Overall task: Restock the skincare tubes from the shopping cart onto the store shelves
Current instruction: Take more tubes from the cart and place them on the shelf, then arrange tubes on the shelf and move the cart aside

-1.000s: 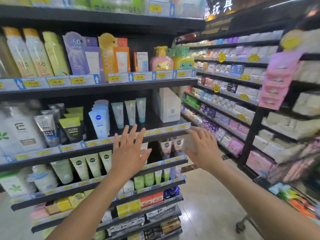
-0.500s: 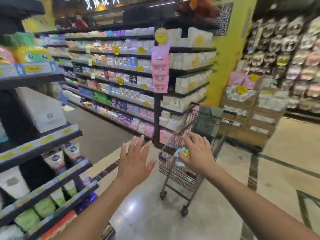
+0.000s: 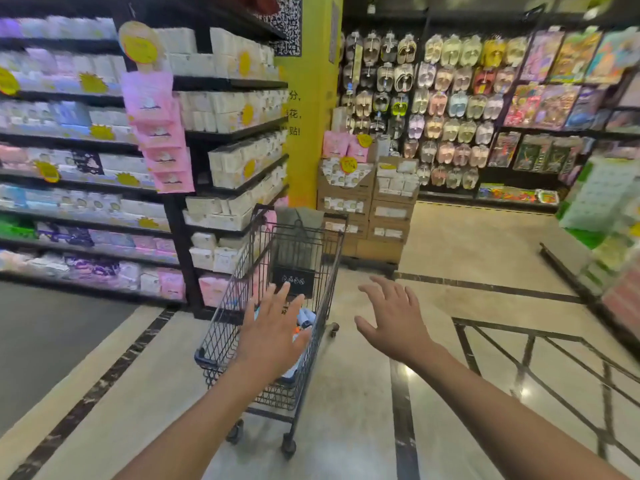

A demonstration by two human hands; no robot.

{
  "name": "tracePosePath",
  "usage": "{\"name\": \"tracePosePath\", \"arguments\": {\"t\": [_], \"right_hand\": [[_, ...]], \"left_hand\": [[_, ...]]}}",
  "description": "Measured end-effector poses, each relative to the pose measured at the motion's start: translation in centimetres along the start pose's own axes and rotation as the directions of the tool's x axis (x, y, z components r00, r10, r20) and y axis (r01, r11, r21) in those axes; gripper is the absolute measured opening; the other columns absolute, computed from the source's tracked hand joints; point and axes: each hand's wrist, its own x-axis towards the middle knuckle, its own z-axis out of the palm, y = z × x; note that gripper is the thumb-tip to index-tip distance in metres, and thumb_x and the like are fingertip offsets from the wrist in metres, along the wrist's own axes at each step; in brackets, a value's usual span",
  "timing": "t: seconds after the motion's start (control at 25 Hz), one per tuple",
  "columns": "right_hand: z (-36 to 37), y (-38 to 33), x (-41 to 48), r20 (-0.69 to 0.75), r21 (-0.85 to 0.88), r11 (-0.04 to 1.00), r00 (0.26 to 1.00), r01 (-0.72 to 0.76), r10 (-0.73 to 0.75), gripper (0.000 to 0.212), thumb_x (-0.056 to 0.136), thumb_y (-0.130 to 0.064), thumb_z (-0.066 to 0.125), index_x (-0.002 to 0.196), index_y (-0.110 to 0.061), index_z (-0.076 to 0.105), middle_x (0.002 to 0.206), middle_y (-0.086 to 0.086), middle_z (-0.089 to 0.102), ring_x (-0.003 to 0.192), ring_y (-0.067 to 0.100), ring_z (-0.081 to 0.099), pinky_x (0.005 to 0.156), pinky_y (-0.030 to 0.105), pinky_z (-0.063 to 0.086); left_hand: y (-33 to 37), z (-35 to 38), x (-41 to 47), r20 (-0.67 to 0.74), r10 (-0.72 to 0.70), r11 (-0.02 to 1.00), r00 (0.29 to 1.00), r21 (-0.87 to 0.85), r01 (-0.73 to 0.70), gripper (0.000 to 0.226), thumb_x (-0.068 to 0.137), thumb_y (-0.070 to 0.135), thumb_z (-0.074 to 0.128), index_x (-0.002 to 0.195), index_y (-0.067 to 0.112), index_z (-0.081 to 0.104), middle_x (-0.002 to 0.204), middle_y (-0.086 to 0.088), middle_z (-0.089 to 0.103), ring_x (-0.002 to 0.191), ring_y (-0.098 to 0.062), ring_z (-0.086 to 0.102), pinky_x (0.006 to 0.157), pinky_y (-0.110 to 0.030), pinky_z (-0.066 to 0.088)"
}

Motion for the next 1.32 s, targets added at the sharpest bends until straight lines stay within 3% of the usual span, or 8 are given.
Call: {"name": "tracePosePath", "arguments": {"t": [0.12, 0.28, 0.52, 0.68, 0.92, 1.16, 1.32], "right_hand": [[0.4, 3.6, 3.0, -0.014, -0.020, 0.995, 0.995, -0.099, 0.099, 0.061, 0.089, -0.057, 0.048, 0.145, -0.036, 0.039, 0.160, -0.004, 0.033, 0.147, 0.021, 0.030, 0.124, 0.050, 0.018], [1.6, 7.2, 6.0, -0.010, -0.039, 0.981, 0.982, -0.190, 0.189, 0.061, 0.092, -0.056, 0.050, 0.148, -0.035, 0.038, 0.161, -0.003, 0.031, 0.149, 0.021, 0.026, 0.124, 0.051, 0.016], [5.7, 12.0, 11.7, 0.036, -0.062, 0.972, 0.973, -0.224, 0.227, 0.061, 0.089, -0.060, 0.043, 0.145, -0.035, 0.042, 0.159, -0.004, 0.035, 0.147, 0.022, 0.031, 0.123, 0.052, 0.021], [9.2, 15.8, 17.7, 0.080, -0.022, 0.977, 0.974, -0.212, 0.213, 0.066, 0.085, -0.062, 0.036, 0.145, -0.033, 0.042, 0.160, -0.003, 0.034, 0.148, 0.023, 0.030, 0.122, 0.053, 0.022], [13.8, 21.2, 27.7, 0.155, 0.059, 0.988, 0.979, -0.142, 0.131, 0.060, 0.089, -0.061, 0.047, 0.144, -0.037, 0.042, 0.159, -0.005, 0.034, 0.147, 0.021, 0.031, 0.121, 0.047, 0.026], [18.2, 22.4, 35.8, 0.232, 0.111, 0.994, 0.973, -0.026, -0.001, 0.059, 0.089, -0.060, 0.050, 0.143, -0.037, 0.044, 0.158, -0.003, 0.036, 0.146, 0.022, 0.032, 0.121, 0.049, 0.024], [21.4, 21.2, 41.8, 0.291, 0.140, 0.989, 0.952, 0.056, -0.095, 0.062, 0.088, -0.059, 0.050, 0.145, -0.036, 0.042, 0.159, -0.003, 0.035, 0.147, 0.021, 0.031, 0.123, 0.049, 0.023]], "left_hand": [[1.1, 1.5, 6.2, 0.016, 0.101, 0.995, 0.995, -0.003, -0.101, 0.079, 0.096, 0.071, 0.010, 0.164, 0.032, 0.014, 0.174, 0.000, 0.000, 0.160, -0.025, -0.004, 0.128, -0.055, 0.006], [2.4, 4.8, 12.7, 0.072, 0.174, 0.984, 0.982, -0.055, -0.170, 0.071, 0.102, 0.067, 0.022, 0.163, 0.033, 0.011, 0.174, 0.000, 0.001, 0.160, -0.024, -0.004, 0.128, -0.054, 0.008], [3.5, 10.0, 19.9, 0.154, 0.226, 0.974, 0.962, -0.051, -0.221, 0.073, 0.103, 0.065, 0.022, 0.164, 0.029, 0.009, 0.174, -0.003, 0.001, 0.160, -0.027, 0.000, 0.127, -0.055, 0.014], [4.0, 13.3, 26.0, 0.187, 0.195, 0.981, 0.963, -0.050, -0.189, 0.073, 0.102, 0.065, 0.024, 0.165, 0.028, 0.016, 0.173, -0.005, 0.010, 0.160, -0.028, 0.006, 0.126, -0.055, 0.016], [5.3, 17.0, 33.1, 0.255, 0.087, 0.995, 0.963, -0.067, -0.072, 0.094, 0.082, 0.072, -0.008, 0.164, 0.031, 0.011, 0.174, -0.004, 0.002, 0.160, -0.027, 0.001, 0.128, -0.052, 0.013], [4.2, 20.4, 38.3, 0.322, -0.043, 0.996, 0.946, -0.060, 0.066, 0.070, 0.103, 0.064, 0.025, 0.164, 0.030, 0.014, 0.174, -0.004, 0.003, 0.160, -0.026, 0.001, 0.127, -0.052, 0.012], [1.1, 23.1, 41.4, 0.346, -0.109, 0.990, 0.932, -0.047, 0.133, 0.068, 0.104, 0.060, 0.030, 0.163, 0.029, 0.016, 0.174, -0.004, 0.005, 0.160, -0.027, 0.002, 0.126, -0.053, 0.013]]}}
